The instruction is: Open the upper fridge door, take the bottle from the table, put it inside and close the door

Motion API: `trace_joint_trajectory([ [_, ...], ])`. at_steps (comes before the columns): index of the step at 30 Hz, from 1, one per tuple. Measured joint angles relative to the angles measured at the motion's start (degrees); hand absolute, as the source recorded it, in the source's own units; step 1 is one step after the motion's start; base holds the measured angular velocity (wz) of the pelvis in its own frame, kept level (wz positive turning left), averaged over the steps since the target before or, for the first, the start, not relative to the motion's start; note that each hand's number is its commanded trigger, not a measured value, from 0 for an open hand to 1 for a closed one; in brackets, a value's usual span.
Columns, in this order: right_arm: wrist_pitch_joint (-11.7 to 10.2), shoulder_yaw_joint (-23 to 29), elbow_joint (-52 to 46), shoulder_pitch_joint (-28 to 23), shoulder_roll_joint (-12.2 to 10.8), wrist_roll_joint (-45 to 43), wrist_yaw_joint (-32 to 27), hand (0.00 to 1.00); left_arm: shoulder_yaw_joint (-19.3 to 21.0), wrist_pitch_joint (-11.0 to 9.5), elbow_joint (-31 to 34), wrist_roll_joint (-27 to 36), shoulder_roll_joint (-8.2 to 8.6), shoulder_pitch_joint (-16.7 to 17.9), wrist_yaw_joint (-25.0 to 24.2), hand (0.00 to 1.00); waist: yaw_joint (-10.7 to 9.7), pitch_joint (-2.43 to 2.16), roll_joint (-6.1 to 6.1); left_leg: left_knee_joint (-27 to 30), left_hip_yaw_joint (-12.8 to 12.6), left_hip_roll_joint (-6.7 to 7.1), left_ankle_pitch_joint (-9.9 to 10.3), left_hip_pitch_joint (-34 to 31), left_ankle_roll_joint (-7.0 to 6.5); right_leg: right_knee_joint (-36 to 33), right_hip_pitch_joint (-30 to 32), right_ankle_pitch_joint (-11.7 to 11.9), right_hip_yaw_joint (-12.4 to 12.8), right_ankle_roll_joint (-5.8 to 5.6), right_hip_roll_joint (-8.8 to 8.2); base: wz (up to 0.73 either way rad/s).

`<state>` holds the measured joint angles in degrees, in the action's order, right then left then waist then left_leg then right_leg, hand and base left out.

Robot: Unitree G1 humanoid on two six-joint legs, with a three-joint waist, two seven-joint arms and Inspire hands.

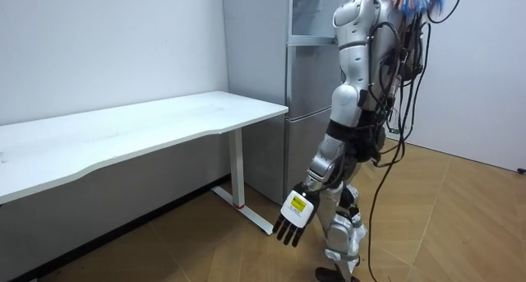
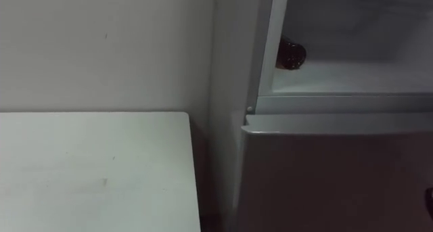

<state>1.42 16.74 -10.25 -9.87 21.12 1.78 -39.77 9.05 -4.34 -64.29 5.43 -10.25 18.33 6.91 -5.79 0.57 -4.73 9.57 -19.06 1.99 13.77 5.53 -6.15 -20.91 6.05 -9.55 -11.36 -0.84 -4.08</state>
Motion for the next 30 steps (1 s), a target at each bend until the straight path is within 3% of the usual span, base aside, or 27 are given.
trace_joint_trajectory([
  [12,0.3,-0.5,-7.5,-0.1,0.0,-2.3,6.4,0.00,-2.9,0.0,-0.1,0.1,0.02,-0.6,0.4,0.00,1.8,-0.43,0.63,0.0,-0.3,-0.47,0.2,0.1,0.35,0.4,-0.9,0.2,-0.4,0.28,0.28,0.00],
  [30,-0.1,-1.4,-10.0,-0.1,0.0,-2.5,8.1,0.00,-5.8,0.2,-0.1,0.2,-0.33,-0.6,0.4,0.00,1.9,-0.41,0.37,0.1,-0.2,-0.55,0.3,0.1,0.44,0.4,-1.0,0.2,-1.6,0.29,0.10,0.00],
])
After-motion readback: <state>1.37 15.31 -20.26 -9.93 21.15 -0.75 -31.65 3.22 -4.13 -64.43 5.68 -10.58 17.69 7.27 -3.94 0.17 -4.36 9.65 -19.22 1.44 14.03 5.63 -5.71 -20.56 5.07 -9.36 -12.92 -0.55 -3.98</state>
